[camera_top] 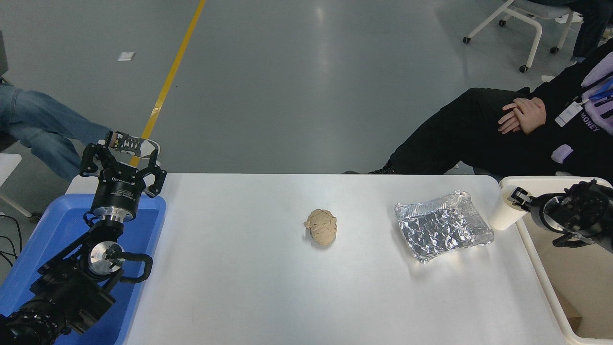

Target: Pick up paper cup place in dustbin

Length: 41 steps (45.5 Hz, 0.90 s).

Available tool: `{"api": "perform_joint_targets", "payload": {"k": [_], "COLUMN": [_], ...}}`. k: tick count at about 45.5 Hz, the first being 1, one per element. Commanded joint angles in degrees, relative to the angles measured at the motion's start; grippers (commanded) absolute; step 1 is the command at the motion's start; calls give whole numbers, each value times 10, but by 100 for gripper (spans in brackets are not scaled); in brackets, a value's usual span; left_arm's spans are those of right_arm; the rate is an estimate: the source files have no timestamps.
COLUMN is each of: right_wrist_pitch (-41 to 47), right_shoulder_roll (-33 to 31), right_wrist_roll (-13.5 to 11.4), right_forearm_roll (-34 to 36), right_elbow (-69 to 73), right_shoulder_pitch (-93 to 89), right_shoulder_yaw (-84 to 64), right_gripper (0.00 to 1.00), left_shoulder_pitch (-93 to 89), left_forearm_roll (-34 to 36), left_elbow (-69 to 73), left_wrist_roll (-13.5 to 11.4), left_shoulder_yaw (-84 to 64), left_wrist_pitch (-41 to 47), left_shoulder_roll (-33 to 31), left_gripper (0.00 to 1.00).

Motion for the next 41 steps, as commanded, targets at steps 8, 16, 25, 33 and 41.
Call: {"api": "perform_joint_targets", "payload": {"k": [8, 16, 25, 33, 41], "right_wrist_pitch": [6, 9, 9, 12, 24], "right_shoulder_roll": [-3, -4, -5, -48, -106], "right_wrist_roll": [-1, -5, -5, -5, -4], "right_forearm_roll": [4, 7, 7, 0, -11], "right_elbow": [1, 6, 12, 68, 189], "right_shoulder_pitch": [-2, -1, 10, 57, 167], "right_shoulder_yaw": [0, 2, 2, -1, -42], "right_gripper": [0, 0, 0, 0, 0], "left_shoulder_pitch": [0, 0, 0, 0, 0], "left_forearm_roll": [0, 0, 0, 0, 0], "left_elbow": [0, 0, 0, 0, 0], "left_wrist_roll": [1, 0, 0, 0, 1], "left_shoulder_yaw": [0, 0, 0, 0, 0], "left_wrist_pitch": [0, 0, 0, 0, 0], "left_shoulder_roll": [0, 0, 0, 0, 0], "left_gripper": [99, 99, 99, 99, 99]}}
